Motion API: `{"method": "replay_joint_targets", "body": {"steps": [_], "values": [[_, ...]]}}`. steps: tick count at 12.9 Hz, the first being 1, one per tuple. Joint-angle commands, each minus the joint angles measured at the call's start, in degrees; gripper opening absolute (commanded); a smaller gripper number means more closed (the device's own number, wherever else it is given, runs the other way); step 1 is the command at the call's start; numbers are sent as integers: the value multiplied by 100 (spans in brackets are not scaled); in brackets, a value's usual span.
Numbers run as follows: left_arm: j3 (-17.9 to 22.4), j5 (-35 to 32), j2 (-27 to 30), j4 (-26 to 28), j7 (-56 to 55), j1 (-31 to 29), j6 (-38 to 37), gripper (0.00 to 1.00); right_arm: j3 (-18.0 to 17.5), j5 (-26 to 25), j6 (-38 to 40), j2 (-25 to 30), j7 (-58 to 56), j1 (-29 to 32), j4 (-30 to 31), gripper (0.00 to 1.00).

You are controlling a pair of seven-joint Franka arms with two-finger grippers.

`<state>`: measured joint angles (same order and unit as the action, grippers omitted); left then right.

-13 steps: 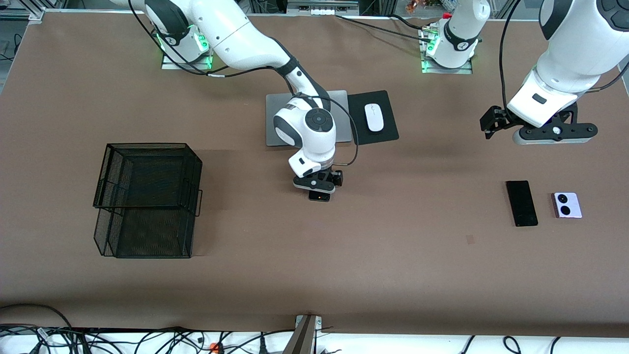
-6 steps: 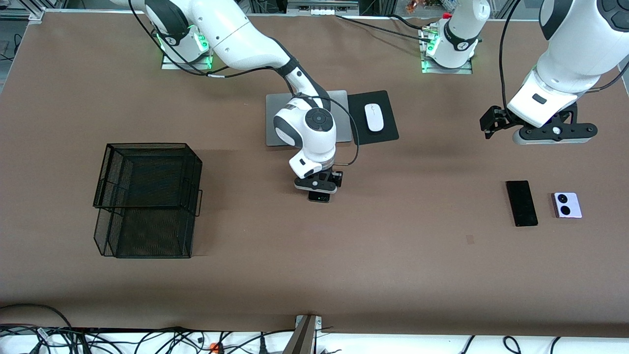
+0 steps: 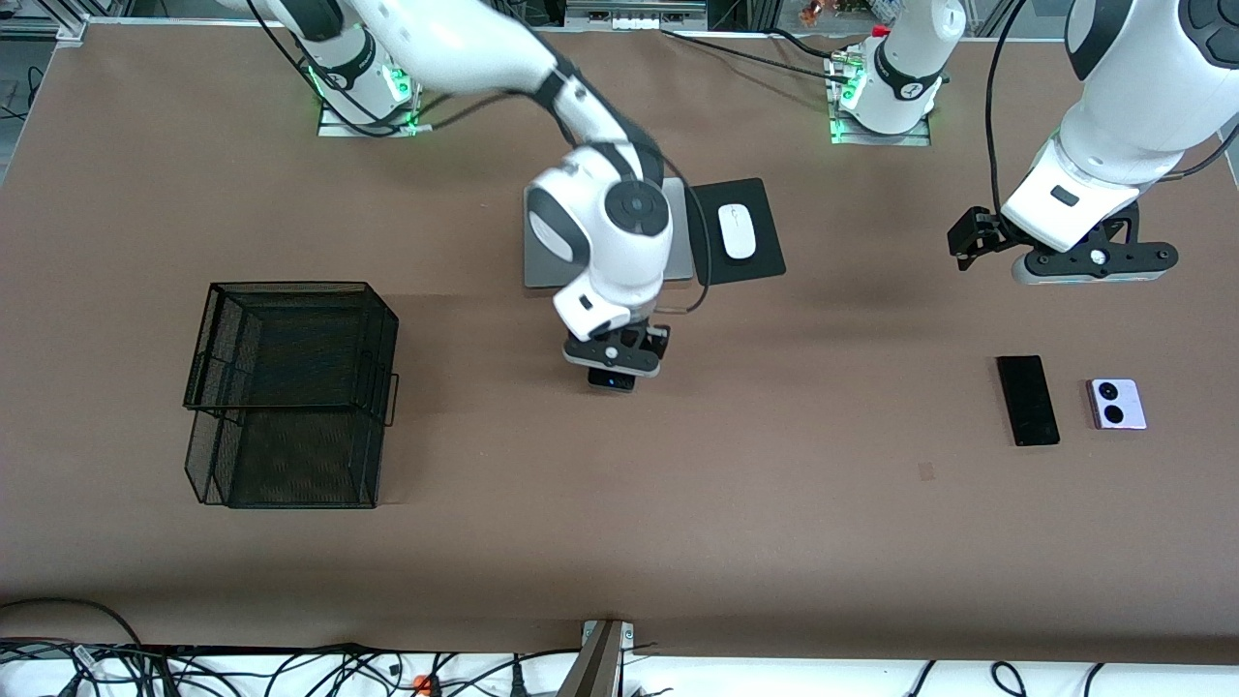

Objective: Place phones with both arms
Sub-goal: 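Carry the flip phone to the basket while the left gripper reaches the slab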

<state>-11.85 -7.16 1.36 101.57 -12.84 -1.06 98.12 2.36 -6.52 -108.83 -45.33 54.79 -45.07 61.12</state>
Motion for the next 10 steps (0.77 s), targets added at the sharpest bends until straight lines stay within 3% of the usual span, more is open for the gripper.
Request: {"method": "replay_joint_targets", "body": {"steps": [1, 4, 6, 10], "values": [[-11, 118, -22, -120, 45, -61, -126, 100, -69, 362, 808, 673, -747, 383, 40, 0], [-11, 118, -22, -120, 45, -61, -239, 100, 211, 380, 1451, 1280, -1828, 727, 346, 0], [-2, 101, -39, -111, 45, -165, -363, 100, 553, 493, 1417, 1815, -2653, 1034, 1056, 0], [-2, 14, -416, -94, 124, -956, -425, 100, 1720, 801, 962, 2572, -4788, 1422, 2322, 0]]}}
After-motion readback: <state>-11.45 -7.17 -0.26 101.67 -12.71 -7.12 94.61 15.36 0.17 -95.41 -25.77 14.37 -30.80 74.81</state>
